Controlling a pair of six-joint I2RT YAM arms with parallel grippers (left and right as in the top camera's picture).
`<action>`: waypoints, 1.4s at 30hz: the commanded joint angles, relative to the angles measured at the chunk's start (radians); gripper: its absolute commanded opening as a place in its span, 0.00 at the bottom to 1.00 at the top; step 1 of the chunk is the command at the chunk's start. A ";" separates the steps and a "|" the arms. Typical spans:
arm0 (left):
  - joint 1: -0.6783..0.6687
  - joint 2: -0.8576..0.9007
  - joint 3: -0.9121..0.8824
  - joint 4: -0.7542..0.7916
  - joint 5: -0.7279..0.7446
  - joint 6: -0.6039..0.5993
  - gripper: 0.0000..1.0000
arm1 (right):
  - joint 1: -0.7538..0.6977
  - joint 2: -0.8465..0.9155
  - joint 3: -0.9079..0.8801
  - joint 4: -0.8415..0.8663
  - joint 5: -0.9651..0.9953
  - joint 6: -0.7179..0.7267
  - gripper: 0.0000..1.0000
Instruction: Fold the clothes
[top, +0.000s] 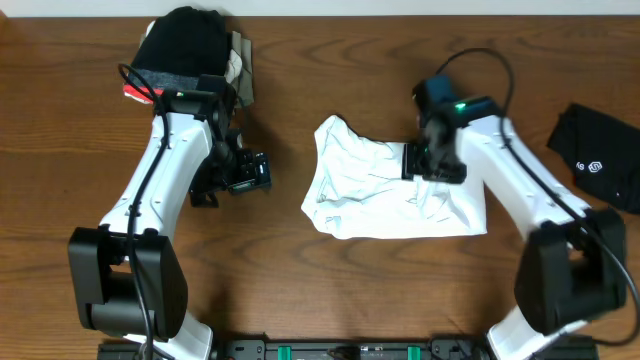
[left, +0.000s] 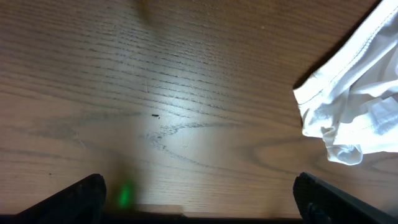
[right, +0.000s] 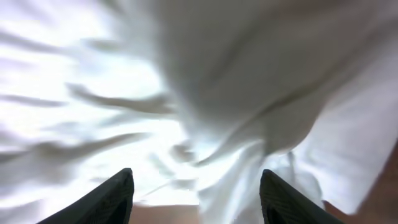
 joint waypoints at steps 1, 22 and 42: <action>0.003 0.002 0.005 -0.004 -0.012 0.009 0.98 | -0.049 -0.086 0.037 -0.020 -0.156 -0.048 0.62; 0.003 0.002 0.005 -0.007 -0.012 0.009 0.98 | -0.163 -0.093 -0.467 0.250 -0.396 -0.058 0.01; 0.003 0.002 0.005 -0.007 -0.012 0.009 0.98 | -0.283 -0.241 -0.241 0.226 -0.583 -0.245 0.12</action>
